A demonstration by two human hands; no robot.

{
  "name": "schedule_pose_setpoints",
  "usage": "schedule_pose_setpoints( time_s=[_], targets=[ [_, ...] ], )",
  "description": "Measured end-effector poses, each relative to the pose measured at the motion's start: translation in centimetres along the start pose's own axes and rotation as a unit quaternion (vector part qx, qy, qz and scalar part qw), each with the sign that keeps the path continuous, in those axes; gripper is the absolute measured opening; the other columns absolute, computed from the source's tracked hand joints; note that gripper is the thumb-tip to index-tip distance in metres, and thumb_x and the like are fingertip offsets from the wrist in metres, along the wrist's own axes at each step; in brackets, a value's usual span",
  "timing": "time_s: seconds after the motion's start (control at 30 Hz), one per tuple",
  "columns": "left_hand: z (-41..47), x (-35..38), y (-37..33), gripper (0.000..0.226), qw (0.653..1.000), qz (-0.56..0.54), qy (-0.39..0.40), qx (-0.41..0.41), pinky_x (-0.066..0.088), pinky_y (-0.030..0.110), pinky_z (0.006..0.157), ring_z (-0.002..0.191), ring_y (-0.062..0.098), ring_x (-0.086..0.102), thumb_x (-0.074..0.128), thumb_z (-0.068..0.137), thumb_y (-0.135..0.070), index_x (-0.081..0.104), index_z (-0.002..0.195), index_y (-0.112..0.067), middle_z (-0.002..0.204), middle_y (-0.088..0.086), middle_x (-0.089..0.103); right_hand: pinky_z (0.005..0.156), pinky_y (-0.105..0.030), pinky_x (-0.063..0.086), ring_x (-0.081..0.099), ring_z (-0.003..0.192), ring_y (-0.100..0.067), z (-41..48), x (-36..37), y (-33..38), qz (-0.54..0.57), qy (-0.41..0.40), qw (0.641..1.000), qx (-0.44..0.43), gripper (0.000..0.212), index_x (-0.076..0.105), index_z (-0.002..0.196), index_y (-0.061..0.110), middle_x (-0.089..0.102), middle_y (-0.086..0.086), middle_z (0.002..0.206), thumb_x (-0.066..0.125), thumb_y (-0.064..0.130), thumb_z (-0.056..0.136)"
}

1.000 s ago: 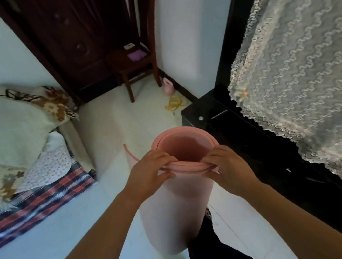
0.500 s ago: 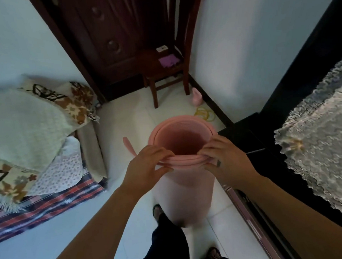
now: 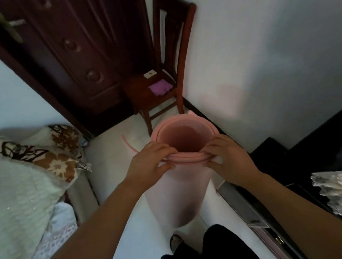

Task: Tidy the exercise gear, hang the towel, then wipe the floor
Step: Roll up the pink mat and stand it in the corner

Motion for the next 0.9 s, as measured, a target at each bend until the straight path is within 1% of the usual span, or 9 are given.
schedule_pose_setpoints(
  time_s=[0.07,0.1,0.27,0.37,0.47,0.6,0.73,0.87,0.9],
  targets=[
    [2.5,-0.5,1.6,0.041,1.000,0.009,0.009,0.009,0.043,0.024,0.078,0.105,0.010,0.051,0.075,0.073,-0.032,0.064,0.111,-0.032,0.110,-0.011,0.064,0.086,-0.026,0.043,0.049,0.101,-0.010,2.5,0.2,-0.8,-0.008,-0.009,1.000,0.007,0.031,0.071,0.098,0.022,0.067,0.007,0.097,0.079,0.026,0.069],
    [3.8,-0.6,2.5,0.041,1.000,0.012,0.013,0.014,0.043,0.024,0.078,0.106,0.010,0.051,0.075,0.073,-0.032,0.063,0.112,-0.032,0.110,-0.011,0.063,0.087,-0.027,0.043,0.049,0.102,-0.010,3.8,0.3,-1.4,-0.008,-0.011,1.000,0.013,0.031,0.071,0.098,0.022,0.067,0.007,0.097,0.080,0.026,0.068],
    [10.6,0.1,7.1,0.041,0.999,-0.003,0.025,0.026,0.042,0.022,0.080,0.105,0.004,0.045,0.077,0.071,-0.029,0.064,0.110,-0.031,0.109,-0.012,0.063,0.083,-0.028,0.044,0.048,0.097,-0.007,9.9,1.2,-4.6,-0.001,-0.030,0.999,0.024,0.033,0.072,0.095,0.019,0.068,0.006,0.093,0.082,0.023,0.064],
    [14.9,1.7,9.9,0.041,0.999,-0.010,0.035,0.037,0.042,0.021,0.082,0.103,0.004,0.047,0.078,0.070,-0.029,0.065,0.109,-0.030,0.106,-0.012,0.063,0.081,-0.028,0.046,0.048,0.096,-0.008,13.5,2.2,-7.6,-0.006,-0.032,0.999,0.036,0.034,0.073,0.094,0.019,0.069,0.005,0.091,0.083,0.022,0.062],
    [19.6,3.5,12.2,0.041,0.997,-0.013,0.058,0.042,0.042,0.019,0.081,0.101,0.004,0.049,0.078,0.070,-0.030,0.064,0.109,-0.030,0.106,-0.012,0.063,0.081,-0.028,0.048,0.048,0.098,-0.009,17.1,2.9,-11.2,-0.010,-0.029,0.998,0.046,0.034,0.072,0.094,0.021,0.068,0.007,0.093,0.081,0.025,0.062],
    [25.7,4.8,14.3,0.041,0.996,-0.026,0.077,0.044,0.039,0.016,0.078,0.101,0.003,0.049,0.078,0.071,-0.030,0.064,0.109,-0.029,0.106,-0.012,0.063,0.078,-0.018,0.044,0.048,0.100,-0.007,21.5,2.7,-15.3,-0.027,-0.031,0.997,0.061,0.037,0.073,0.092,0.022,0.068,0.010,0.091,0.087,0.024,0.057],
    [30.8,5.6,16.5,0.041,0.996,-0.035,0.078,0.040,0.042,0.019,0.079,0.102,0.003,0.048,0.078,0.070,-0.029,0.064,0.109,-0.029,0.106,-0.011,0.063,0.082,-0.021,0.045,0.050,0.104,-0.010,25.9,2.7,-19.0,-0.026,-0.014,0.997,0.072,0.034,0.071,0.096,0.025,0.065,0.012,0.096,0.082,0.030,0.065],
    [34.9,5.5,18.2,0.040,0.995,-0.042,0.069,0.059,0.043,0.020,0.078,0.101,0.003,0.046,0.077,0.071,-0.025,0.064,0.108,-0.029,0.106,-0.011,0.063,0.081,-0.028,0.050,0.050,0.102,-0.013,29.5,2.7,-21.4,-0.029,-0.017,0.997,0.069,0.031,0.071,0.098,0.023,0.066,0.008,0.096,0.066,0.041,0.072],
    [35.9,5.6,18.6,0.040,0.995,-0.042,0.066,0.069,0.044,0.020,0.077,0.102,0.004,0.047,0.075,0.071,-0.026,0.063,0.109,-0.029,0.105,-0.011,0.063,0.081,-0.030,0.051,0.051,0.102,-0.014,30.2,2.7,-21.9,-0.036,-0.024,0.997,0.068,0.031,0.071,0.098,0.023,0.066,0.007,0.096,0.067,0.040,0.073]
  ],
)
Point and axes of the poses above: each hand's wrist, its own z-axis towards the middle knuckle, its own x-axis out of the palm, y = z × x, the point moved 8 cm from there along z, towards the middle knuckle
